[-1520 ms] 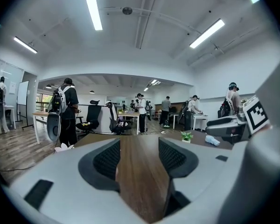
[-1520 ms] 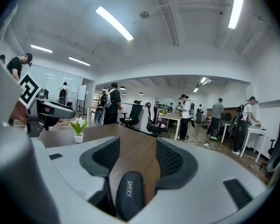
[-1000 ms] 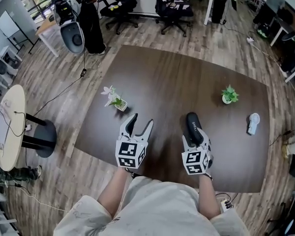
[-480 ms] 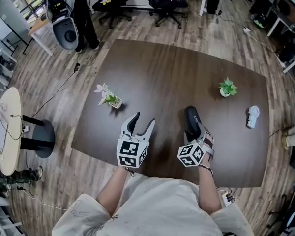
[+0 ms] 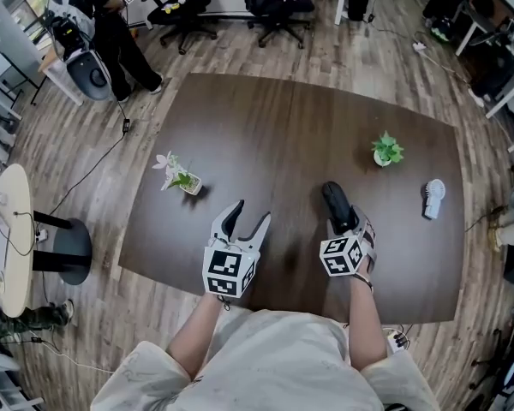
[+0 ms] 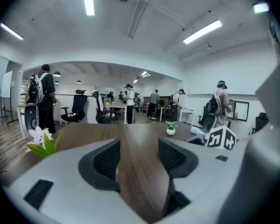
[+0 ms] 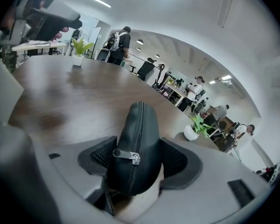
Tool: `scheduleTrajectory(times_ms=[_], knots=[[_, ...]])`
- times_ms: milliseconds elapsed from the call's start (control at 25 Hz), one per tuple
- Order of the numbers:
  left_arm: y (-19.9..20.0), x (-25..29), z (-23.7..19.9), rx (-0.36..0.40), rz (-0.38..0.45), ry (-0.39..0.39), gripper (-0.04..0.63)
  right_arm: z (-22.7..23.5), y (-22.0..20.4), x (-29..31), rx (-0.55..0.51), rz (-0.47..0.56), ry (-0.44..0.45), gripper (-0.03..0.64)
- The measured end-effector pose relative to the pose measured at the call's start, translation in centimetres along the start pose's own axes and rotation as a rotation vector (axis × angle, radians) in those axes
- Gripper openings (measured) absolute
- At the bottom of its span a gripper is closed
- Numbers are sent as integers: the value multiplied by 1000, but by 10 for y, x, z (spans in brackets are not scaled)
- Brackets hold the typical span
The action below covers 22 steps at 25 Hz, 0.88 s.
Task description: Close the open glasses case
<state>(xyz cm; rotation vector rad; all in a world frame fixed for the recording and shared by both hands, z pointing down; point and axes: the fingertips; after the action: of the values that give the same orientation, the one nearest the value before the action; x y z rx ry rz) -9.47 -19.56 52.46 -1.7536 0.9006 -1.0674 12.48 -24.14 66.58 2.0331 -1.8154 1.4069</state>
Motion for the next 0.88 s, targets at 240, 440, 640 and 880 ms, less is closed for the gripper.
scheduleTrajectory(times_ms=[240,440,640,880], knots=[[0,1,7,12,-6,-20,261,1,3,-3,72,32,29,277],[3,-1,12,10,-3,-41,261,5,23,-22,159,123,52,270],[14,-2,18,-5,20,-70,261,15,59,-50,261,280,85,264],[27,-7,36,-46,50,-161,264,38,114,-104,392,563,152,262]])
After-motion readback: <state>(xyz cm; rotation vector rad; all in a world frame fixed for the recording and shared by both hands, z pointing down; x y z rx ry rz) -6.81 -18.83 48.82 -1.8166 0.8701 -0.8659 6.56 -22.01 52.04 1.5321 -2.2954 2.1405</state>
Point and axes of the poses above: the fingertips, and each gripper's own axes: x forward along the fingers, z to its right, y out of its top, and after that the axes turned 11 degrees about -x, right-handed
